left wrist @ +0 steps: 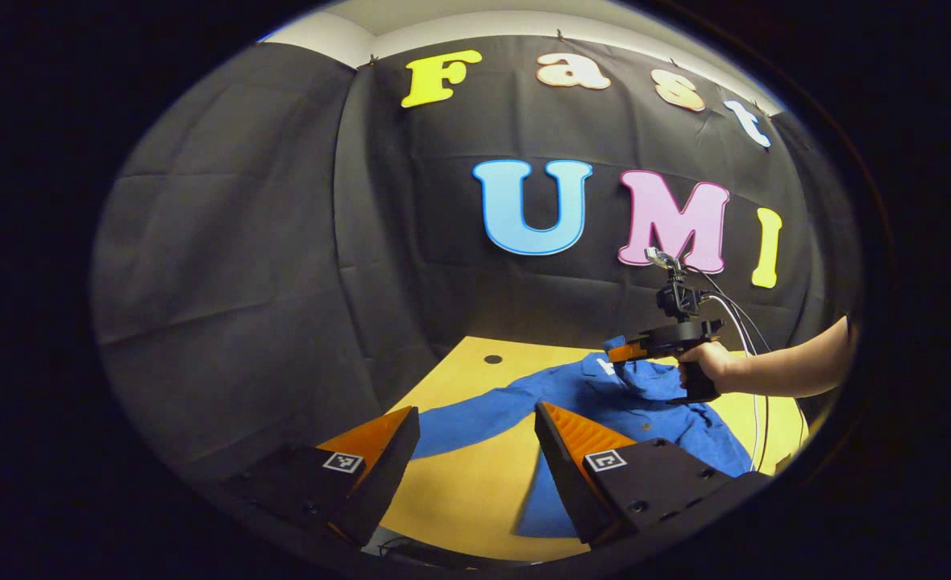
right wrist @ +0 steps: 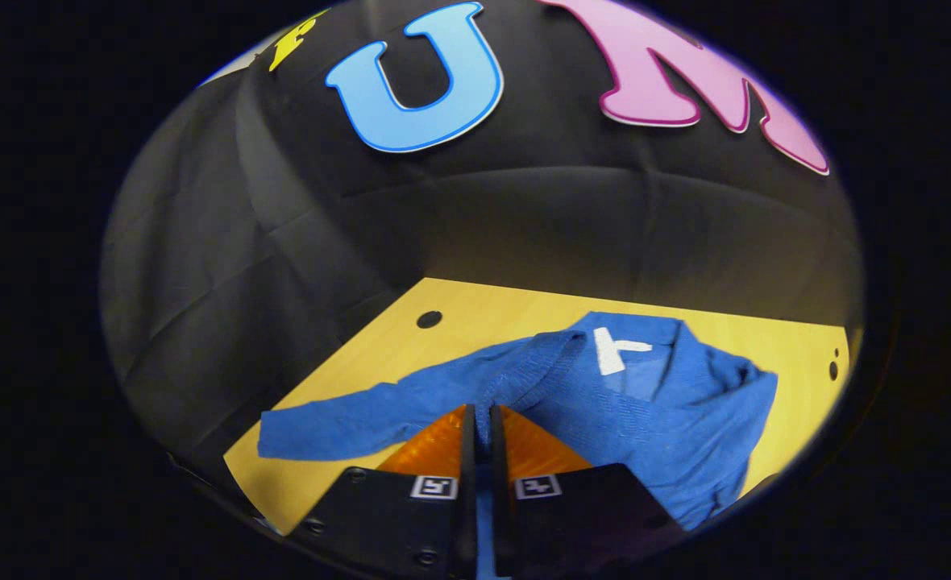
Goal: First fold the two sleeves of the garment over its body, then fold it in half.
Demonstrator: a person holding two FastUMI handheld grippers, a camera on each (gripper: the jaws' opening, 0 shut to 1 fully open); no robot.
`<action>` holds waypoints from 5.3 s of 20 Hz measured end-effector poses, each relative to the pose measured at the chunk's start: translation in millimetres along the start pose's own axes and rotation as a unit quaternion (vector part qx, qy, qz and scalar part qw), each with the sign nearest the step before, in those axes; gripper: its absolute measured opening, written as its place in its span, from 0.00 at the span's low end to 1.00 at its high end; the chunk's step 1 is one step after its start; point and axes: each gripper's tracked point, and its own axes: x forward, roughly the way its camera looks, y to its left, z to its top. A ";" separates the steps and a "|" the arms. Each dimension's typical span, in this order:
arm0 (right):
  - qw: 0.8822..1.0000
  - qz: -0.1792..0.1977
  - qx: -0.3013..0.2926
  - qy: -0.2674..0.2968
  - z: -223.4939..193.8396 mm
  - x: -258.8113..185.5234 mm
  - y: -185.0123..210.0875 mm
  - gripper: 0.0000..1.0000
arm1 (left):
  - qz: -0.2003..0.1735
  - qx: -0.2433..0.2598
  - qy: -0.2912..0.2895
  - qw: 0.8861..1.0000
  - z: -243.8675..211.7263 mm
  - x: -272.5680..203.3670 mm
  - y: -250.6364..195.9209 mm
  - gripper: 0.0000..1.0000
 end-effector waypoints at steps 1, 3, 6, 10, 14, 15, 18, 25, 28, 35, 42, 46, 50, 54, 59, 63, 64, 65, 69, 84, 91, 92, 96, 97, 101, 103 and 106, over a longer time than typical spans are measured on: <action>1.000 0.000 0.019 -0.002 -4.7 9.2 7.5 0.26 | 0.006 -0.002 0.003 1.000 -0.9 2.5 7.1 0.82; 0.999 -0.016 0.046 -0.002 -9.2 18.3 10.7 0.75 | 0.016 -0.017 0.009 1.000 -4.4 7.8 20.1 0.82; 0.999 -0.048 0.015 -0.005 -8.7 1.5 -4.0 0.98 | 0.017 -0.049 0.016 0.999 -17.3 18.9 29.2 0.82; 0.991 -0.079 -0.089 -0.054 14.0 -62.7 -23.3 0.98 | 0.039 -0.049 0.038 0.997 -45.0 46.2 52.4 0.82; 0.975 -0.098 -0.166 -0.112 40.0 -158.7 -30.2 0.98 | 0.061 -0.068 0.093 0.991 -82.9 100.5 77.1 0.82; 0.967 -0.111 -0.189 -0.128 43.9 -186.7 -35.5 0.98 | 0.071 -0.066 0.130 0.987 -97.0 113.1 83.6 0.81; 0.947 -0.147 -0.206 -0.198 61.3 -268.7 -38.6 0.96 | 0.112 -0.060 0.175 0.976 -125.1 161.1 102.9 0.85; 0.924 -0.252 -0.176 -0.226 36.0 -393.0 -85.8 0.96 | 0.151 -0.098 0.294 0.939 -169.9 230.7 111.8 0.85; 0.925 -0.276 -0.162 -0.204 22.4 -410.3 -102.2 0.96 | 0.167 -0.136 0.319 0.923 -186.5 231.9 113.8 0.85; 0.940 -0.278 -0.106 -0.168 -5.3 -407.0 -120.2 0.96 | 0.150 -0.148 0.317 0.925 -181.0 238.9 117.3 0.78; 0.943 -0.282 -0.100 -0.147 -25.8 -405.8 -129.3 0.96 | 0.091 -0.166 0.291 0.938 -177.6 248.5 116.5 0.00; 0.943 -0.286 -0.103 -0.138 -36.2 -408.2 -135.4 0.96 | 0.082 -0.168 0.292 0.938 -174.5 245.8 112.6 0.00; 0.943 -0.291 -0.094 -0.134 -46.0 -410.8 -147.8 0.96 | 0.037 -0.159 0.236 0.958 -119.8 250.9 76.6 0.00; 0.943 -0.295 -0.079 -0.132 -53.3 -414.5 -162.6 0.96 | -0.055 -0.120 0.175 0.976 -39.9 256.4 -10.8 0.00; 0.944 -0.300 -0.067 -0.120 -73.0 -420.6 -185.8 0.96 | -0.219 -0.079 0.117 0.965 26.1 234.9 -188.3 0.00; 0.946 -0.305 -0.041 -0.103 -97.1 -433.1 -205.6 0.96 | -0.318 -0.059 0.118 0.939 27.2 220.5 -327.5 0.00; 0.947 -0.305 -0.034 -0.098 -103.6 -435.5 -209.8 0.97 | -0.326 -0.059 0.116 0.936 26.1 220.2 -356.4 0.00; 0.946 -0.308 -0.031 -0.092 -106.5 -432.1 -216.0 0.97 | -0.326 -0.063 0.113 0.937 26.1 222.0 -377.9 0.00; 0.945 -0.315 -0.023 -0.089 -120.3 -443.1 -232.2 0.97 | -0.340 -0.111 0.137 0.924 15.9 223.6 -439.2 0.61; 0.972 -0.233 0.007 0.027 -197.1 -362.4 -210.3 0.98 | -0.134 0.039 0.247 0.959 -128.7 98.5 -147.1 0.85; 0.961 -0.234 0.055 0.139 -268.5 -329.3 -209.4 0.98 | -0.099 0.066 0.374 0.920 -207.4 50.3 -81.2 0.85; 0.958 -0.236 0.061 0.148 -274.4 -327.6 -209.5 0.98 | -0.099 0.067 0.385 0.915 -215.0 46.6 -79.1 0.82; 0.950 -0.232 0.098 0.185 -302.2 -317.9 -205.6 0.99 | -0.112 0.071 0.403 0.906 -227.9 51.3 -86.7 0.85; 0.947 -0.236 0.098 0.194 -307.4 -319.5 -206.0 1.00 | -0.118 0.072 0.407 0.903 -229.3 52.2 -91.3 0.82; 0.947 -0.245 0.078 0.190 -307.3 -317.9 -209.0 0.99 | -0.133 0.082 0.402 0.902 -226.8 52.5 -103.1 0.71; 0.944 -0.255 0.075 0.194 -306.8 -318.0 -211.3 0.96 | -0.141 0.083 0.407 0.899 -226.0 54.0 -107.7 0.60; 0.941 -0.257 0.090 0.200 -307.1 -317.3 -213.8 0.88 | -0.142 0.054 0.408 0.900 -228.9 52.1 -116.8 0.25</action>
